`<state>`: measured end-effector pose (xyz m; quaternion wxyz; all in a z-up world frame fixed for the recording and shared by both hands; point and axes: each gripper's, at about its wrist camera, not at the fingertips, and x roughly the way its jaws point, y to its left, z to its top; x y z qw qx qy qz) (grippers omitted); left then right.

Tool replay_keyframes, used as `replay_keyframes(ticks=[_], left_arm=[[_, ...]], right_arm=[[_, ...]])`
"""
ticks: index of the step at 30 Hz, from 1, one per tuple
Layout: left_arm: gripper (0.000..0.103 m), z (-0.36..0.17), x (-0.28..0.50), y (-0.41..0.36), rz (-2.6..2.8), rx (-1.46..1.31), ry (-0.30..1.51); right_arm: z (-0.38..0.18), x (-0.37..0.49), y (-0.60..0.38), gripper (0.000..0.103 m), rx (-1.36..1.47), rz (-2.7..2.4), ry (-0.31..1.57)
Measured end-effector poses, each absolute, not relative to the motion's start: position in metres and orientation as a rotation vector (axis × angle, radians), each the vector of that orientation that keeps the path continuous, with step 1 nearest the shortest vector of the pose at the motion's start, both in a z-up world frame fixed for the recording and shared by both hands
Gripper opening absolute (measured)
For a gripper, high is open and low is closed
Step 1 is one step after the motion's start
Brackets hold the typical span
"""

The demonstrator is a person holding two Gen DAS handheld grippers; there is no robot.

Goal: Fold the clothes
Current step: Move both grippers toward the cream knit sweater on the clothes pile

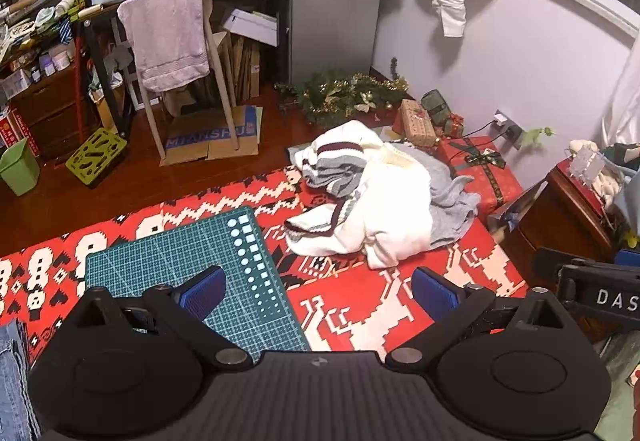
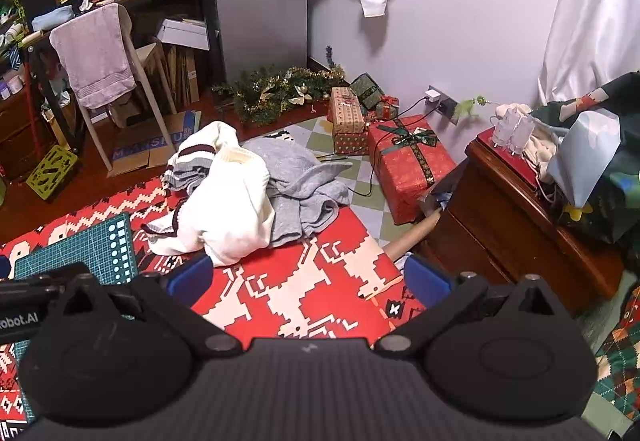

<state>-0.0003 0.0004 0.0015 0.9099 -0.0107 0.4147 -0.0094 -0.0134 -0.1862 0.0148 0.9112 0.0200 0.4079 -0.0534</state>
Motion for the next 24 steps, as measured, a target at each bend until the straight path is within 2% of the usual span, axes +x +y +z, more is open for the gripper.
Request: replay_keyframes(ticks=[6,24], left_arm=[[0.1,0.001,-0.004,0.007,-0.006,-0.039,0.853],[0.1,-0.001,-0.022,0.013,-0.008,-0.057,0.838]], right_arm=[[0.015,-0.022,-0.174,0.103,0.001,-0.123,0.796],[0.017,-0.03,-0.184,0.103,0.039,-0.115,0.84]])
